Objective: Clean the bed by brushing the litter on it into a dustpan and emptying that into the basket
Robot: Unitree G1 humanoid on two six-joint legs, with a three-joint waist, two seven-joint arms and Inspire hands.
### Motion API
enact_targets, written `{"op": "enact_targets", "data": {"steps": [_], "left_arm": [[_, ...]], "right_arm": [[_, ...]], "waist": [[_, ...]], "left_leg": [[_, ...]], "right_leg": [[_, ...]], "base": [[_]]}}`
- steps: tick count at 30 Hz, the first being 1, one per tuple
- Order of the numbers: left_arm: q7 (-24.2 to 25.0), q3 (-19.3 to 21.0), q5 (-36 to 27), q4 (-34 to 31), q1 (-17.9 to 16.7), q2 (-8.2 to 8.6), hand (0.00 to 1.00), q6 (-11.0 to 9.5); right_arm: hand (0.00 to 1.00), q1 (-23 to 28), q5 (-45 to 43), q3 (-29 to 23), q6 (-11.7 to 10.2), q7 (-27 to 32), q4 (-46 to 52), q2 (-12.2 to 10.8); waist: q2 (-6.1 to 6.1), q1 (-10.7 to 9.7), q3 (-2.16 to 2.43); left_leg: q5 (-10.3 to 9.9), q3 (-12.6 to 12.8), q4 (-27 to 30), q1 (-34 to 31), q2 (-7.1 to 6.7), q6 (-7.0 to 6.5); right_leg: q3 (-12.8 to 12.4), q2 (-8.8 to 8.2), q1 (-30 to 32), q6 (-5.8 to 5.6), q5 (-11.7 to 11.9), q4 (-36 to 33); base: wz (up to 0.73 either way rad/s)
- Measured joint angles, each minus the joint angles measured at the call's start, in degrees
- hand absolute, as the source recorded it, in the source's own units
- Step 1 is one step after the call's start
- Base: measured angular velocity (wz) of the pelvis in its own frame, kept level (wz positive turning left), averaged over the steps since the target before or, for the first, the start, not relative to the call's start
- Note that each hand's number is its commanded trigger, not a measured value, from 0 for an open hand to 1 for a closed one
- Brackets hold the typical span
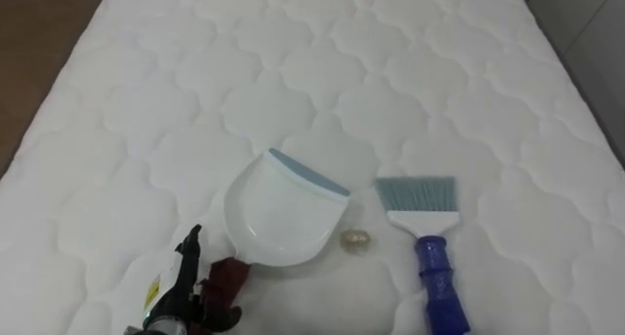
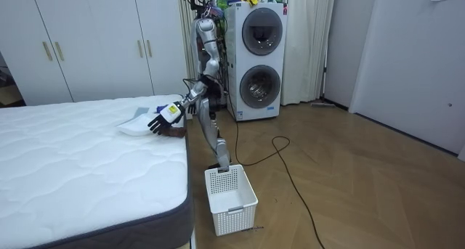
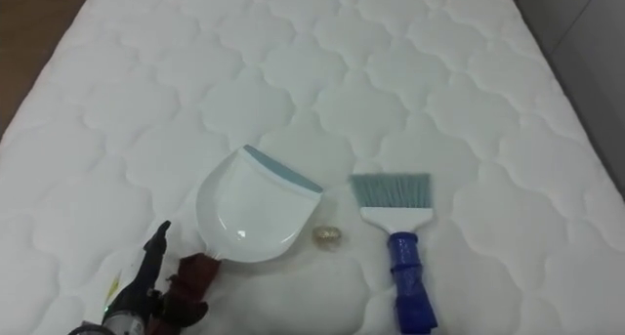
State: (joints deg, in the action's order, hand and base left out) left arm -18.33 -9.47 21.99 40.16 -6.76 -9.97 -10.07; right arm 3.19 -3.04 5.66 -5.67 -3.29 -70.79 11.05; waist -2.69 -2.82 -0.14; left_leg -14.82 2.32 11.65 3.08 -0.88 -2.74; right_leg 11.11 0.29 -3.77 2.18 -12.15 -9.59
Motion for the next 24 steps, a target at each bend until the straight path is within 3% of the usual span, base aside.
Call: {"op": "enact_targets", "data": {"steps": [19,24], "left_arm": [[0.04,0.00,-0.04,0.53,0.52,0.00,0.00,0.00],[0.03,0.01,-0.05,3.11,1.10,-0.05,0.00,-0.01]], "right_arm": [[0.00,-0.03,5.03,0.89,-0.69,-0.59,-0.33,-0.01],[0.00,-0.16,5.62,1.70,-1.05,-0.44,-0.49,0.14]], "waist": [[-0.03,-0.12,-0.01],[0.29,-0.22,-0.20]], "left_leg": [[0.00,-0.15,-0.35,-0.08,0.00,0.00],[0.00,-0.69,-0.27,-0.31,-0.02,0.00]], "right_leg": [[-0.49,0.06,0.56,0.00,0.00,0.05],[-1.54,0.14,0.84,0.00,0.00,0.01]], "base": [[0.00],[-0.04]]}}
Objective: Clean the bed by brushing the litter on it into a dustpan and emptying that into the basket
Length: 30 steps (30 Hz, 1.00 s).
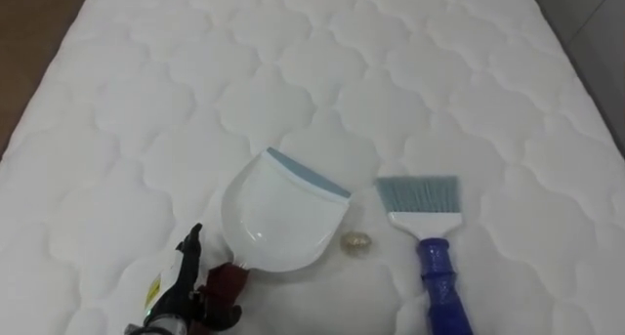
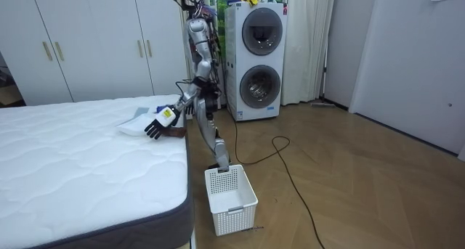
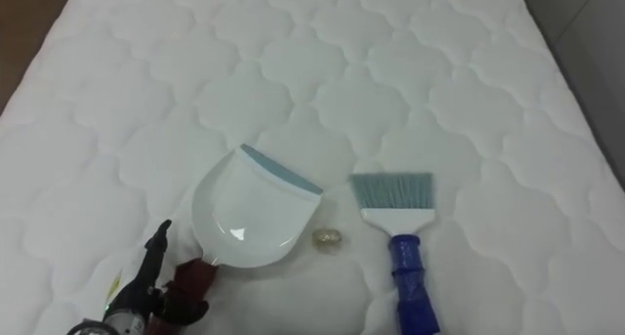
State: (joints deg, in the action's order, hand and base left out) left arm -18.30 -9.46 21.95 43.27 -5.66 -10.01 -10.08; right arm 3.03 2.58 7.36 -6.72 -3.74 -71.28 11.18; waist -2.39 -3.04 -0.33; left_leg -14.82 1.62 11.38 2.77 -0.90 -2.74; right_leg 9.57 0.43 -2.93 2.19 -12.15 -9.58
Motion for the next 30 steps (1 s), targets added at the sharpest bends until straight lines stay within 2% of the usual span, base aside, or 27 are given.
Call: {"op": "enact_targets", "data": {"steps": [2,5,6,7,8,9,10,11,12,13,14,15,18,21,22,24,26,30], "left_arm": [[0.01,-0.22,0.01,0.94,0.74,0.00,0.00,0.00],[-0.03,-0.28,0.05,1.96,1.84,0.00,0.00,-0.13],[0.01,-0.30,0.03,3.16,2.29,0.00,0.00,-0.14],[0.07,-0.37,-0.04,3.86,2.64,-0.01,0.00,-0.14],[0.25,-1.12,-0.21,4.88,3.36,0.12,0.00,-0.17],[0.44,-1.80,-0.23,5.09,3.96,0.29,0.00,-0.18],[0.73,-3.34,-0.17,5.38,5.06,0.33,0.00,-0.34],[1.04,-3.91,-0.18,5.87,5.07,0.44,0.00,-0.35],[1.14,-4.18,-0.22,6.47,5.17,0.46,0.00,-0.34],[1.43,-4.40,-0.28,7.98,5.61,0.54,0.00,-0.32],[1.57,-4.27,-0.38,9.24,5.77,0.47,0.00,-0.24],[1.72,-4.08,-0.58,10.46,5.83,0.64,0.00,-0.02],[2.19,-2.26,-0.54,11.24,6.80,1.63,0.00,-0.16],[2.20,-2.00,-0.54,12.74,7.37,1.78,0.00,-0.40],[2.20,-2.02,-0.49,13.26,7.38,1.88,0.00,-0.41],[2.19,-2.01,-0.32,13.55,7.44,2.02,0.00,-0.41],[2.13,-1.99,0.00,14.47,7.77,1.97,0.00,-0.38],[1.45,-2.04,0.30,17.33,9.11,2.11,0.00,-0.62]], "right_arm": [[0.00,-0.22,0.34,0.41,-0.29,0.09,-0.02,0.21],[0.00,-0.67,0.42,0.52,-0.35,0.59,-0.05,0.35],[0.00,-0.91,0.40,0.89,-0.35,0.84,-0.09,0.30],[0.00,-0.97,0.40,1.48,-0.34,1.16,-0.10,0.17],[0.00,-0.86,0.54,2.70,-0.35,1.81,-0.41,0.10],[0.00,-0.76,0.70,2.68,-0.34,1.95,-0.80,0.19],[0.00,-0.62,1.05,2.55,0.01,2.18,-2.50,-0.21],[0.00,-0.52,1.17,2.50,0.42,2.16,-3.22,-0.47],[0.00,-0.93,1.15,2.53,0.69,2.22,-3.85,-0.36],[0.00,-1.51,1.20,2.51,0.91,2.29,-4.85,-0.07],[0.00,-2.00,1.36,2.52,0.82,2.60,-4.72,0.16],[0.00,-2.07,1.26,2.63,0.49,3.55,-4.30,0.57],[0.00,-2.02,1.34,2.67,0.61,4.21,-4.29,0.40],[0.00,-2.56,1.46,2.67,0.71,4.00,-4.38,0.24],[0.00,-2.91,1.54,2.68,1.03,3.91,-4.38,0.16],[0.00,-2.91,1.86,2.72,1.56,3.93,-4.36,-0.07],[0.00,-2.84,2.69,3.45,1.92,3.86,-4.33,-0.25],[0.00,-2.95,3.86,4.93,1.94,4.08,-4.31,-0.34]], "waist": [[0.19,-0.13,-0.18],[0.26,-0.15,-0.14],[-0.01,-0.19,-0.21],[-0.52,-0.35,-0.40],[-1.40,-1.07,-0.72],[-1.35,-1.58,-0.74],[-1.35,-1.21,-0.15],[-1.51,0.53,0.05],[-1.51,1.03,0.06],[-1.20,2.04,-0.16],[-0.61,2.10,-0.54],[0.28,1.50,-0.49],[0.76,1.21,-0.61],[0.54,1.18,-0.68],[0.42,1.07,-0.63],[0.09,1.14,-0.44],[-0.46,1.21,0.12],[-0.67,1.23,0.23]], "left_leg": [[0.00,0.00,-0.04,-0.43,0.00,0.00],[0.00,-0.01,0.28,-1.71,0.02,0.01],[0.00,0.37,2.15,-2.88,-0.24,0.01],[-0.05,1.18,5.56,-4.80,-0.72,0.06],[-0.19,2.72,8.18,-9.31,-1.89,0.56],[0.86,2.87,5.88,-11.36,-1.87,0.80],[5.63,4.25,3.81,-14.12,-1.50,-0.97],[6.25,5.27,3.07,-13.11,-1.52,-1.38],[6.25,5.17,3.05,-12.94,-1.53,-1.38],[6.25,3.39,3.08,-12.73,-1.54,-1.38],[6.18,0.75,3.08,-12.71,-1.50,-1.28],[6.23,-0.08,2.85,-12.56,-1.28,-0.96],[6.59,0.70,0.84,-11.67,-0.86,-0.40],[6.76,0.82,0.19,-11.30,-0.77,-0.15],[6.76,0.85,0.14,-11.33,-0.83,-0.16],[6.78,1.22,0.02,-11.56,-0.88,-0.20],[6.82,1.36,0.08,-12.05,-0.89,-0.26],[6.81,1.36,0.00,-12.07,-0.83,-0.25]], "right_leg": [[-0.06,0.02,0.42,0.00,0.00,0.01],[-0.19,0.03,1.82,0.01,0.00,-0.28],[-1.09,-0.36,1.77,0.21,0.15,-0.21],[-3.10,-1.01,1.49,0.37,0.28,-0.01],[-8.37,-2.29,1.06,0.35,0.29,0.28],[-9.00,-2.42,1.28,0.32,0.28,0.04],[-9.54,-2.86,2.32,-1.06,-0.70,-1.24],[-8.22,-3.00,3.04,-2.51,-0.85,-1.32],[-7.10,-3.24,3.08,-3.10,-0.84,-0.96],[-5.60,-3.35,3.99,-3.72,-0.24,0.37],[-4.46,-3.35,5.84,-2.44,1.70,2.18],[-2.95,-3.25,5.90,-2.16,3.14,1.59],[-1.40,-2.91,6.08,-2.00,3.24,0.83],[-0.64,-2.87,6.14,-1.95,3.25,0.75],[0.28,-2.76,6.22,-1.94,3.23,0.75],[0.44,-2.84,6.56,-1.97,3.21,0.77],[0.36,-2.86,7.06,-1.99,3.23,0.69],[0.57,-2.83,7.19,-1.97,3.25,0.51]], "base": [[0.00],[-0.01],[0.03],[0.30],[0.53],[0.79],[0.41],[0.12],[-0.35],[-0.39],[-0.37],[-0.25],[-0.10],[-0.02],[-0.03],[-0.06],[-0.02],[0.00]]}}
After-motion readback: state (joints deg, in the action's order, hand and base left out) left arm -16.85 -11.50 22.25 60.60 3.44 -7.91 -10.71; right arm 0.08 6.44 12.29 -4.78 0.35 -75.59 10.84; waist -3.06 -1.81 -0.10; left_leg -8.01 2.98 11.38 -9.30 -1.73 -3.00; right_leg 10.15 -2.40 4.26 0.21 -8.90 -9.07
